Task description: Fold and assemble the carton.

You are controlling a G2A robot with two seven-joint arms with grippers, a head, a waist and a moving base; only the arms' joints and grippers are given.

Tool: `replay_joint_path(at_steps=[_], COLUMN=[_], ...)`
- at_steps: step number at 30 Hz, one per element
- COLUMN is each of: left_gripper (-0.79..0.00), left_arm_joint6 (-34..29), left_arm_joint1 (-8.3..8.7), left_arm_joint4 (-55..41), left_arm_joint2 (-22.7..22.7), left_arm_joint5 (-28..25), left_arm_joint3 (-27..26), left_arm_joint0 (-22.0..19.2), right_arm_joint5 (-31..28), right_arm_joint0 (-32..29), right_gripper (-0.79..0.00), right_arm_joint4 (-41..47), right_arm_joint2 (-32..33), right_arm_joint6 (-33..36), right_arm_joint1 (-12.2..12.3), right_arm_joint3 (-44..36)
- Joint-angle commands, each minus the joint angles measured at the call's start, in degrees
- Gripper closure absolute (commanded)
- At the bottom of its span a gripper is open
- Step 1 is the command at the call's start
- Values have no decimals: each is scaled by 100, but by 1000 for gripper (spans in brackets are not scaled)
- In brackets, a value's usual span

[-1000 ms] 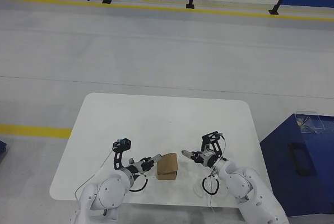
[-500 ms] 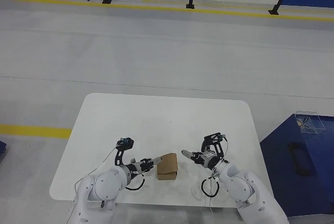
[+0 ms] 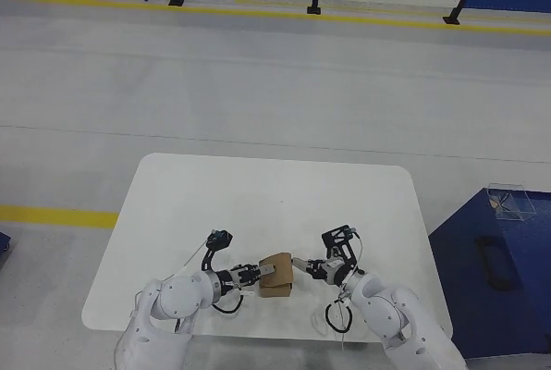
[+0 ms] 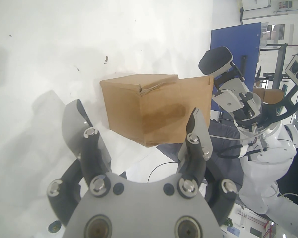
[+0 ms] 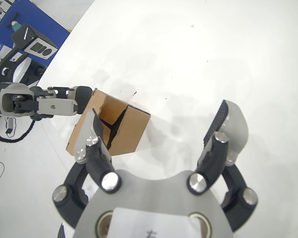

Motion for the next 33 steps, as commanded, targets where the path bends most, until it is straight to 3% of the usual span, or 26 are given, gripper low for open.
replay_joint_path(at_steps=[1,12,19,24,33], left_gripper=[-656,-594,-536,-551,-480], left_arm_joint6=[19,33,-6,18,17], left_arm_joint1=[16,109,159,197,277], left_arm_joint4=[-40,-498,-771,-854,-969], left_arm_joint2=[16,23,83,139,192], left_arm_joint5=[-8,-154,-230,-254,-284], left_arm_joint3=[5,118,335,396,355], left_arm_joint0=[5,20,-108,-152,-154], right_arm_joint5=[11,162,678,732,792], right_arm_joint0=[9,130,40,114,182], right_gripper=[-785,-785,-785,-785,-785], right_arm_joint4=[-16,-125,-868,-910,-828], right_arm_joint2=[-35,-191,-328,-399,-384], right_arm_joint6=[4,-173,-641,-598,-637], right_arm_joint1=[-7,-57,-85,-116,-156], right_arm_joint3=[-1,191,121,188,234])
